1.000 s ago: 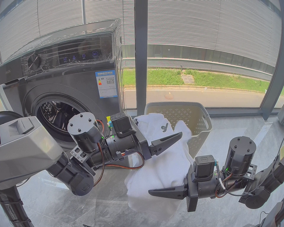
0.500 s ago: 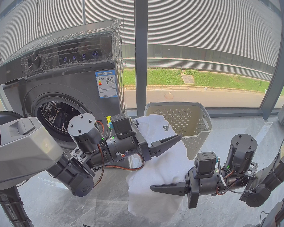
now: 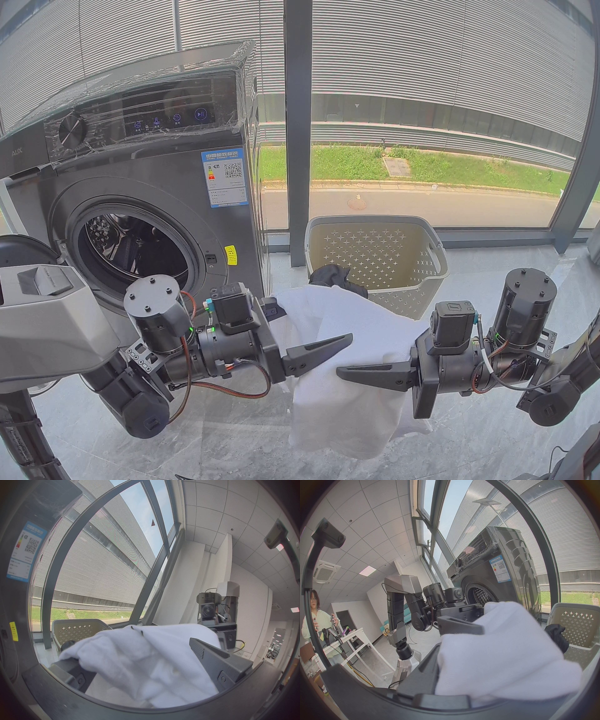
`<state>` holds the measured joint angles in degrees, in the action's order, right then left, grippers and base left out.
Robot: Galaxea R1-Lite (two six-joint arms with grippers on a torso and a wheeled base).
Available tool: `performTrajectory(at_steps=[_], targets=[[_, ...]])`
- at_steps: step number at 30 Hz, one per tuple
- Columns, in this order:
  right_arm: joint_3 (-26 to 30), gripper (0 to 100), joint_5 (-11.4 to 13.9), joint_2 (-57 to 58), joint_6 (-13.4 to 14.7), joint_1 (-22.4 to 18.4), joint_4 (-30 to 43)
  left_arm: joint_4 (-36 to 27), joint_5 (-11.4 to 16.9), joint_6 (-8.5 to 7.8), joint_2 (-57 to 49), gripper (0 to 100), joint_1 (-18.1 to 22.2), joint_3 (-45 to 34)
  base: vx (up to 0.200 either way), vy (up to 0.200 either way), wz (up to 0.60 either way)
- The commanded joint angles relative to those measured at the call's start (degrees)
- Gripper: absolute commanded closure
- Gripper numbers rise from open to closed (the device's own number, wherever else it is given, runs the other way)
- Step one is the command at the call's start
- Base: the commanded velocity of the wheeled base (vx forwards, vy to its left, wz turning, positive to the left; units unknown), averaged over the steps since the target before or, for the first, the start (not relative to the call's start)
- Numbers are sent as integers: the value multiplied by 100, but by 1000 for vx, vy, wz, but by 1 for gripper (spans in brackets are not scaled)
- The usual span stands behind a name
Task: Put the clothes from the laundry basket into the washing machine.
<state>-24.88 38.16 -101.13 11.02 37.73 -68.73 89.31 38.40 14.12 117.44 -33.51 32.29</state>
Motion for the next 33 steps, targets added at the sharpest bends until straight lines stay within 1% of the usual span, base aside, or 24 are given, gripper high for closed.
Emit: performTrajectory(at_steps=[1, 5, 7, 8, 9, 10, 13, 14, 15, 19, 25, 31, 33], targets=[[-61, 100, -19, 182, 5, -257, -44, 52, 396, -102, -319, 0, 99, -566, 0, 0, 0], [-61, 100, -19, 226, 5, -345, -44, 43, 537, -137, -486, 0, 178, -847, 0, 0, 0], [-61, 100, -19, 234, 5, -380, -44, 43, 546, -181, -494, 0, 380, -1058, 0, 0, 0], [-61, 100, -19, 234, 5, -416, -44, 43, 572, -252, -477, 0, 512, -1181, 0, 0, 0], [-61, 100, -28, 243, 5, -424, -44, 43, 616, -357, -459, 0, 653, -1278, 0, 0, 0], [-61, 100, -28, 261, 5, -433, -44, 43, 704, -506, -450, 0, 794, -1384, 0, 0, 0], [-70, 100, -28, 314, 5, -556, -44, 25, 1231, -1166, -477, 0, 1180, -1700, 0, 0, 0], [-78, 100, -28, 314, 5, -574, -44, 16, 1346, -1271, -503, 0, 1224, -1762, 0, 0, 0], [-96, 100, -28, 331, 5, -600, -44, -1, 1451, -1341, -530, 0, 1251, -1841, 0, 0, 0], [-113, 100, -28, 349, 5, -627, -44, 8, 1469, -1350, -565, 0, 1207, -1849, 0, 0, 0], [-201, 100, -19, 437, -3, -539, -44, 8, 1469, -1350, -538, 0, 890, -1762, 0, 0, 0], [-333, 100, -19, 604, -3, -20, -44, -1, 1451, -1350, -442, 0, 609, -1454, 0, 0, 0], [-360, 100, -19, 612, 5, 77, -44, -1, 1451, -1359, -442, 0, 539, -1445, 0, 0, 0]])
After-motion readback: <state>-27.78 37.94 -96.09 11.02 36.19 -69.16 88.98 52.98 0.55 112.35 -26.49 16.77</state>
